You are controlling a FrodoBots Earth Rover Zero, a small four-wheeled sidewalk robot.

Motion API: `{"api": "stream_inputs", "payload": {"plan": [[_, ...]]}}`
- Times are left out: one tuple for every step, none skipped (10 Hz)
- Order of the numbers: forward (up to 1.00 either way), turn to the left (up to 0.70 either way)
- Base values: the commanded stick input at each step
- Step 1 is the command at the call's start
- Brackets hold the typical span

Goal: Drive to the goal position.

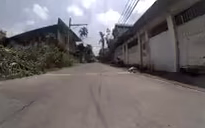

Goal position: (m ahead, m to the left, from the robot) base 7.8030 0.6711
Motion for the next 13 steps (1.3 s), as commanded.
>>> {"api": "stream_inputs", "payload": {"plan": [[0.98,0.0],[0.98,0.0],[0.98,0.0],[0.98,0.0],[0.98,0.0],[0.98,0.0],[0.98,0.0],[0.98,0.0],[0.98,-0.08],[0.98,-0.22],[0.98,-0.25],[0.98,-0.08],[0.98,0.0]]}}
